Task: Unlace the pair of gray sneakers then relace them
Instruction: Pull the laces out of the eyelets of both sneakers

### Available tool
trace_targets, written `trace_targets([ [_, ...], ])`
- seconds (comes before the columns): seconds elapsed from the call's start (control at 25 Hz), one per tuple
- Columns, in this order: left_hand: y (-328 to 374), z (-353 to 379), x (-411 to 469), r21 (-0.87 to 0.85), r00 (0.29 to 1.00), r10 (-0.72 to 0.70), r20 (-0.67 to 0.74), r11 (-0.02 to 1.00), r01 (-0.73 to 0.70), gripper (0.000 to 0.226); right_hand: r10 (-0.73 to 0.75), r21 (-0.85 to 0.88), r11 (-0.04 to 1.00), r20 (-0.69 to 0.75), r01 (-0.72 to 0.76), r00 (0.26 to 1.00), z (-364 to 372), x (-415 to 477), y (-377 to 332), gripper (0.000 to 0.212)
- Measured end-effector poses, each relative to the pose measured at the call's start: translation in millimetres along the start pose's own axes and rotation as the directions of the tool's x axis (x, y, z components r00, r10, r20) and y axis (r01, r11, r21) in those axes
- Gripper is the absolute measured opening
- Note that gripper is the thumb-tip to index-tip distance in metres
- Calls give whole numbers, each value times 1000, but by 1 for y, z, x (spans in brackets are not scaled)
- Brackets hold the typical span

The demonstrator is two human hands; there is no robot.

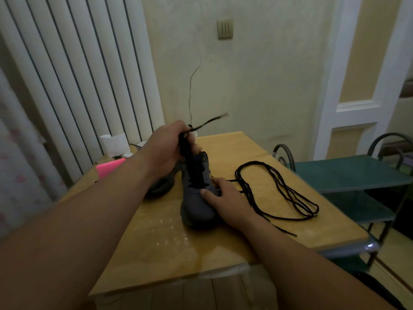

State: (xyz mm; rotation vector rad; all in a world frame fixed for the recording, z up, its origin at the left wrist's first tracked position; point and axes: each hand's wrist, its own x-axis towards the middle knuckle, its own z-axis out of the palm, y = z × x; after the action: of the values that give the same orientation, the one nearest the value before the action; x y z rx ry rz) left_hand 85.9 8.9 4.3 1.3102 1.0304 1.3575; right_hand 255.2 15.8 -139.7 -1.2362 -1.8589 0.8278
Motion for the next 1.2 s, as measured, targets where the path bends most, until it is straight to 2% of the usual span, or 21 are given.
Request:
trace_targets([
  [0.04,-5,-6,-4,54,998,-66,11,996,66,24,0,-12,1000,0,0,1000,1,0,1,73],
  [0.12,-23,-26,-15,272,973,-231,-12,935,226,36,2,-35,999,-2,-2,1000,2,1,2,64],
  [0.24,-43,-62,-34,522,893,-441,-97,741,422,52,16,-39,999,-12,-16,1000,4,5,6,72],
  [0.28,-49,-72,-38,634,882,-460,-105,652,416,48,20,-46,999,-5,-20,1000,5,6,7,77],
  [0.32,-55,-79,-38,780,896,-432,-105,523,344,39,23,-53,998,0,-23,1000,6,7,9,80],
  [0.36,-62,-85,-38,899,934,-346,-86,377,223,28,27,-56,998,4,-27,1000,7,8,10,80],
  [0.4,-70,-86,-38,951,975,-218,-45,290,109,19,20,-56,998,-6,-20,1000,8,7,10,76],
  [0.44,-76,-81,-38,950,997,-79,-23,308,46,14,-6,-68,998,-46,3,999,8,6,11,68],
  [0.48,-80,-74,-39,920,1000,21,-20,391,10,15,-55,-102,994,-121,43,991,8,5,11,57],
  [0.56,-88,-52,-42,824,997,50,-51,566,14,25,-220,-233,960,-278,156,935,4,7,4,28],
  [0.6,-97,-42,-42,795,996,34,-82,605,45,31,-279,-292,937,-289,193,916,3,9,-4,16],
  [0.68,-121,-30,-44,777,974,112,-197,624,85,42,-324,-380,892,-162,244,932,-1,20,-25,11],
  [0.76,-139,-24,-51,767,913,262,-314,637,81,45,-290,-484,836,12,260,957,0,30,-45,15],
  [0.84,-147,-23,-57,760,902,319,-292,650,16,43,-250,-549,798,71,247,966,1,37,-56,20],
  [0.92,-147,-22,-59,751,928,290,-235,660,-15,44,-189,-557,805,84,203,978,1,42,-63,23],
  [1.0,-145,-23,-59,746,940,261,-219,666,-11,58,-102,-474,868,122,149,987,0,45,-63,24],
  [1.08,-144,-20,-59,772,946,247,-210,635,6,68,-2,-157,987,159,27,987,-5,41,-63,23],
  [1.16,-145,-18,-59,795,944,258,-204,607,6,70,99,144,981,211,-131,972,-11,32,-60,20],
  [1.2,-146,-18,-59,804,942,265,-205,595,7,70,119,213,962,242,-173,963,-14,29,-58,18],
])
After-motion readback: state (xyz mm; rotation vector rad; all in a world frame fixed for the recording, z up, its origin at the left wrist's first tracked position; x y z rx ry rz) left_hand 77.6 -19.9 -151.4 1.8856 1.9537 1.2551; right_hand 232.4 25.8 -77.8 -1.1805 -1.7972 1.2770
